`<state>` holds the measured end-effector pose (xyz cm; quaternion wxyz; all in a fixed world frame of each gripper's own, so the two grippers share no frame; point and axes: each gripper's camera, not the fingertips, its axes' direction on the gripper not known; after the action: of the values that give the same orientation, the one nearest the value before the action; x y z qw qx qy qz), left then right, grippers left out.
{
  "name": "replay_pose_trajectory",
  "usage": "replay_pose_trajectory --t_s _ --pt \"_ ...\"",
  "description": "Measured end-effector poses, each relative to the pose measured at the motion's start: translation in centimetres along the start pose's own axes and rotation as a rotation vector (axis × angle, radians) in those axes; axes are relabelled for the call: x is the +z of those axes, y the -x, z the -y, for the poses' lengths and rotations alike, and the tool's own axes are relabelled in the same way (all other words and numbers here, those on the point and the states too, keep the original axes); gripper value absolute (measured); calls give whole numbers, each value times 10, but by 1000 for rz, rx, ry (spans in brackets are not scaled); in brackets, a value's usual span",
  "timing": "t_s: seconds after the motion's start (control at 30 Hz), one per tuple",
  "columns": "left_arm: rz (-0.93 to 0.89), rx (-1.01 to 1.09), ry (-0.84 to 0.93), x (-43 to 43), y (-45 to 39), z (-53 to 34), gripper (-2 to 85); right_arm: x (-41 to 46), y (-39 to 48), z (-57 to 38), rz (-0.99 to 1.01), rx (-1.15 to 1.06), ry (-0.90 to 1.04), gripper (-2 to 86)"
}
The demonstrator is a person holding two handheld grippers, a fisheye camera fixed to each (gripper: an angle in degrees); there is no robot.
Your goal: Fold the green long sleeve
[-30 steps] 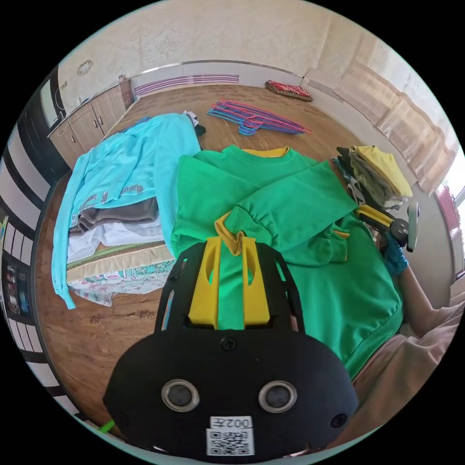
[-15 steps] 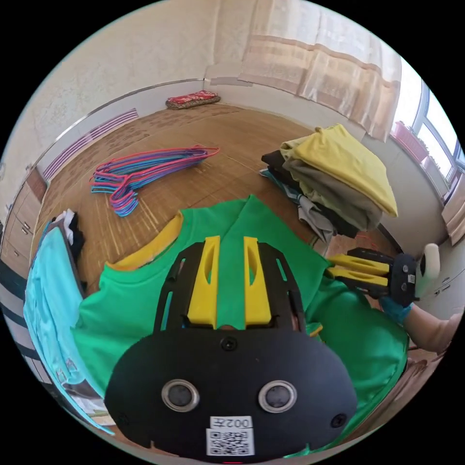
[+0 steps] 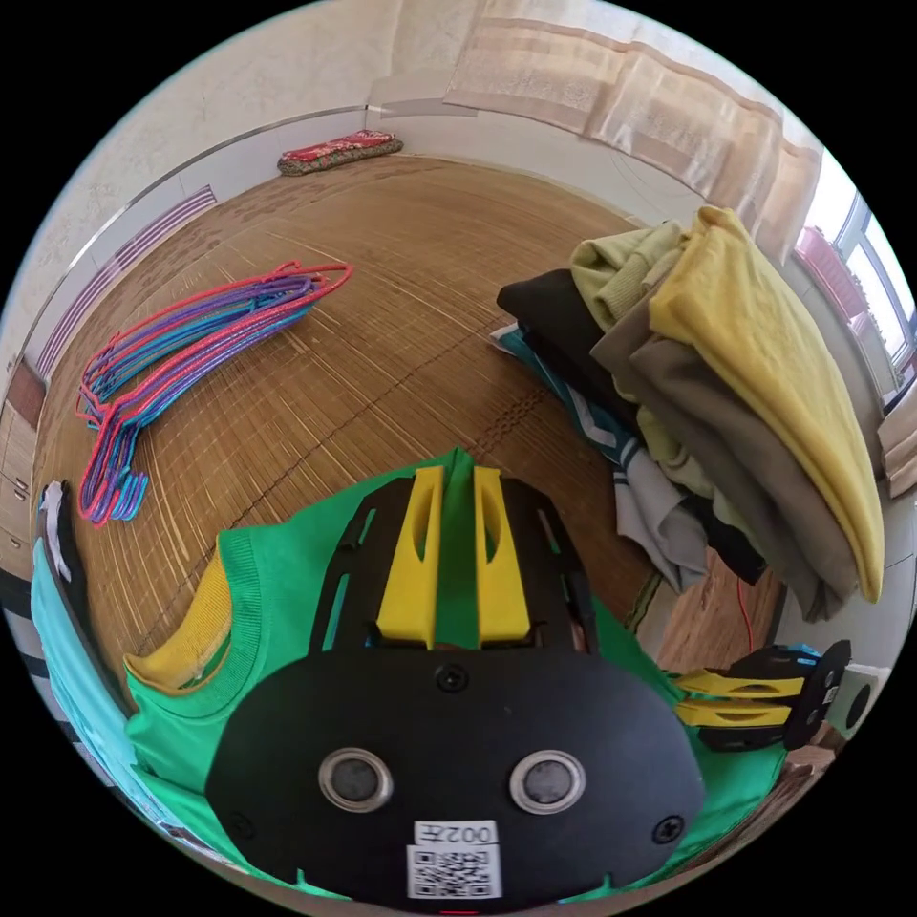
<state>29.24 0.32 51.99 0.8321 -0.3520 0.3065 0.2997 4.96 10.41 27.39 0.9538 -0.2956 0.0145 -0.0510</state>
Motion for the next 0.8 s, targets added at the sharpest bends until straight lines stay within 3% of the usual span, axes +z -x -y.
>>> replay_pose_trajectory --t_s 0.27,0.5,0.8 --pt "74 34 -5 1 0 26 -6 18 -13 18 -57 77 45 -1" --pt "92 -10 -1 -6 2 35 28 29 -23 40 -30 95 87 8" --pt "135 -21 -168 -98 10 16 27 26 -34 81 11 85 141 51"
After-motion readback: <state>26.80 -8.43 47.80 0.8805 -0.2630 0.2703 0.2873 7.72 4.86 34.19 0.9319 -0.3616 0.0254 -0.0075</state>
